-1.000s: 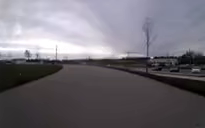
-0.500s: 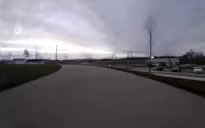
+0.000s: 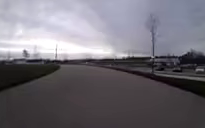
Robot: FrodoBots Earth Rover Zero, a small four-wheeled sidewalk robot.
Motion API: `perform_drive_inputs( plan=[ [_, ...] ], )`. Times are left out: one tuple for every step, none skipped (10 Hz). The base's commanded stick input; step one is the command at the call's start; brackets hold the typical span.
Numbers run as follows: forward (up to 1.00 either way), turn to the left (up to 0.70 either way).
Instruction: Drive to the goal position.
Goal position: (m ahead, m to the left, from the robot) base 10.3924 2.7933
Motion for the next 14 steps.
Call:
perform_drive_inputs(
  plan=[
    [1.0,0.0],
    [1.0,0.0],
    [1.0,0.0],
    [1.0,0.0],
    [1.0,0.0],
    [1.0,0.0],
    [1.0,0.0],
    [1.0,0.0],
    [1.0,0.0],
    [1.0,0.0],
    [1.0,0.0],
    [1.0,0.0],
    [1.0,0.0],
    [1.0,0.0]
  ],
)
